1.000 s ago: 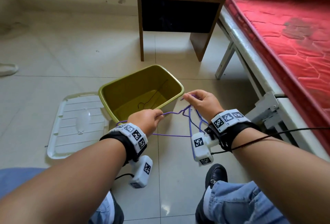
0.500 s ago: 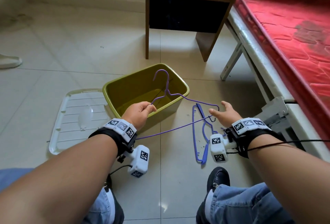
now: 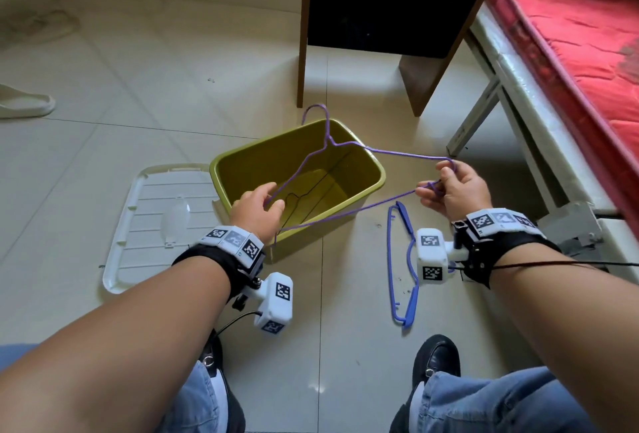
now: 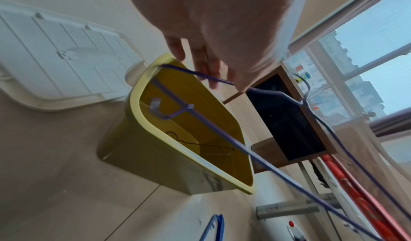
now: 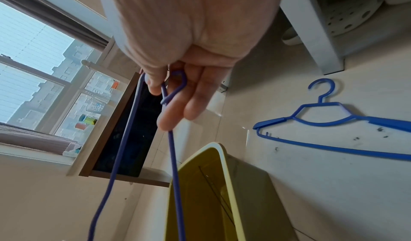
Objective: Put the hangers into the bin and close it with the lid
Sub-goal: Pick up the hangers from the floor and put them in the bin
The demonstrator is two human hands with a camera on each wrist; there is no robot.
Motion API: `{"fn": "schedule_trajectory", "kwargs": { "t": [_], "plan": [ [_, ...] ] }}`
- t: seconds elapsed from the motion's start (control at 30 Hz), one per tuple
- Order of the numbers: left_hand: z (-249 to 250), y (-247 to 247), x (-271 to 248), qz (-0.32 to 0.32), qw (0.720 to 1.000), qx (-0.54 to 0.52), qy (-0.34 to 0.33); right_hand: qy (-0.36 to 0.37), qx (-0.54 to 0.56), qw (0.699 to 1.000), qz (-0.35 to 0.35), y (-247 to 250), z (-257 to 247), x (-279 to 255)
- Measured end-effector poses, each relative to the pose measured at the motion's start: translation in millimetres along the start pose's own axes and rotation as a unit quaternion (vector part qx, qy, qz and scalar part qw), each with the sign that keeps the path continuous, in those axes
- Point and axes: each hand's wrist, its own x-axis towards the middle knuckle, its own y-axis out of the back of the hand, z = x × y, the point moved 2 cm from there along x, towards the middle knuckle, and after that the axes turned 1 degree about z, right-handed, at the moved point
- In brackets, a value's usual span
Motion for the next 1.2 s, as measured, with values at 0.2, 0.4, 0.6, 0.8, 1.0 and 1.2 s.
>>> {"fn": "schedule_trajectory", "kwargs": {
  "t": [0.2, 0.4, 0.6, 0.8, 1.0, 1.2],
  "plan": [
    [-31, -9, 15, 0.028, 0.979, 0.080, 0.185, 0.029, 0.016, 0.999, 0.038, -27, 3, 23],
    [-55, -33, 28, -0.010, 0.967, 0.054, 0.248, 0.002, -0.006, 1.000, 0.011, -58, 27, 34],
    [-67, -40, 34, -0.019, 0.968, 0.116, 0.223, -0.018, -0.037, 0.999, 0.002, -65, 40, 50],
    [-73, -38, 46, -0.026, 0.965, 0.125, 0.229, -0.065, -0.048, 0.997, -0.004, -69, 49, 58],
    [-76, -31, 44, -0.046, 0.967, 0.146, 0.202, -0.115, -0.070, 0.991, -0.020, -80, 66, 57],
    [-72, -32, 39, -0.040, 0.969, 0.162, 0.181, -0.145, -0.082, 0.986, -0.024, -87, 84, 61]
  ]
}}
